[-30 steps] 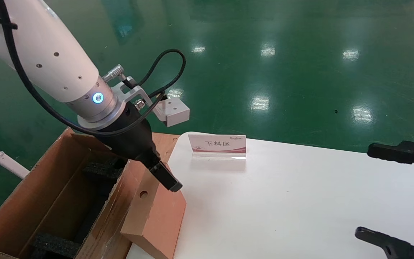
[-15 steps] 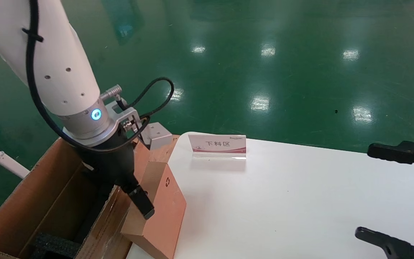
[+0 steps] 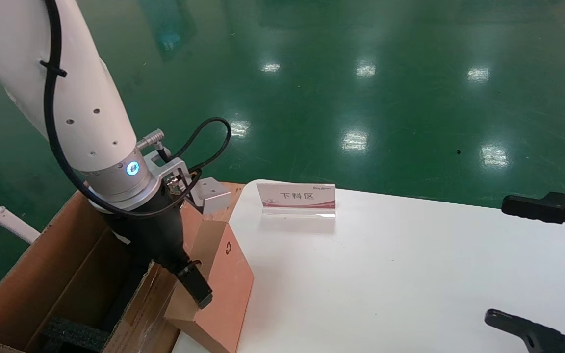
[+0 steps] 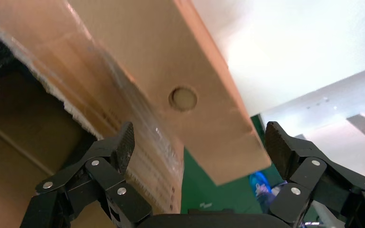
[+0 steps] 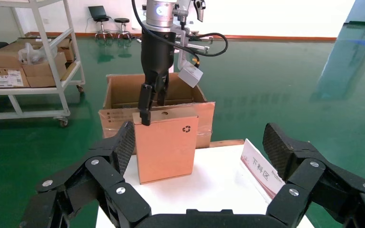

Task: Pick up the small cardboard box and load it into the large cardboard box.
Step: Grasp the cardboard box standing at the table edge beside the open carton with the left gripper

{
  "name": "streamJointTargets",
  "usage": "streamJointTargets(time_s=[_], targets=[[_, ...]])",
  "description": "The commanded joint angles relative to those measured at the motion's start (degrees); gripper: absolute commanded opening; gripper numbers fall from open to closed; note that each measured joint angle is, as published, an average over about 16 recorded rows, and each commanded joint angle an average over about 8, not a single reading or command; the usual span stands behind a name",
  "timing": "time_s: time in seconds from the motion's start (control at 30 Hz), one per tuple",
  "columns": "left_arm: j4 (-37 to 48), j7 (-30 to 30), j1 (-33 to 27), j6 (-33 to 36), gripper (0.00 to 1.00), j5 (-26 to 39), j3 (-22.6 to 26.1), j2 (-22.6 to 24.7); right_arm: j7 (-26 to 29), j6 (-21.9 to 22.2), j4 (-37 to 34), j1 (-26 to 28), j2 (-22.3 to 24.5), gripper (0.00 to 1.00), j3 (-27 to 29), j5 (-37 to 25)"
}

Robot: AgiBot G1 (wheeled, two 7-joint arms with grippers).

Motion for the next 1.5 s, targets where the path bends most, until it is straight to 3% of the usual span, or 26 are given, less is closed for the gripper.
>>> streamJointTargets(time_s=[0.03, 0.73, 0.77, 1.0, 1.03, 1.5], targets=[[0.0, 0.1, 0.2, -0.9, 1.0, -0.1, 0.1, -0.4, 0.0, 0.0, 0.0, 0.0, 0.0, 1.0, 0.0, 0.0], [0.1, 0.3, 4.6, -8.7, 1.0, 5.2, 1.4, -1.5, 0.0, 0.0, 0.0, 0.0, 0.0, 1.0, -0.1, 0.1], [0.1, 0.3, 4.6, -8.8, 0.9, 5.2, 1.5, -1.5, 0.0, 0.0, 0.0, 0.0, 0.0, 1.0, -0.1, 0.1], [0.2, 0.3, 4.7, -8.8, 0.02, 5.3, 1.4, -1.5, 0.0, 0.0, 0.0, 0.0, 0.0, 0.14, -0.1, 0.1], [0.2, 0.3, 4.7, -8.8, 0.0, 5.3, 1.4, -1.5, 0.0, 0.0, 0.0, 0.0, 0.0, 0.02, -0.1, 0.1], [0.2, 0.3, 4.4, -8.4, 0.0, 5.1, 1.4, -1.4, 0.0, 0.1, 0.0, 0.0, 0.0, 0.0, -0.1, 0.1]])
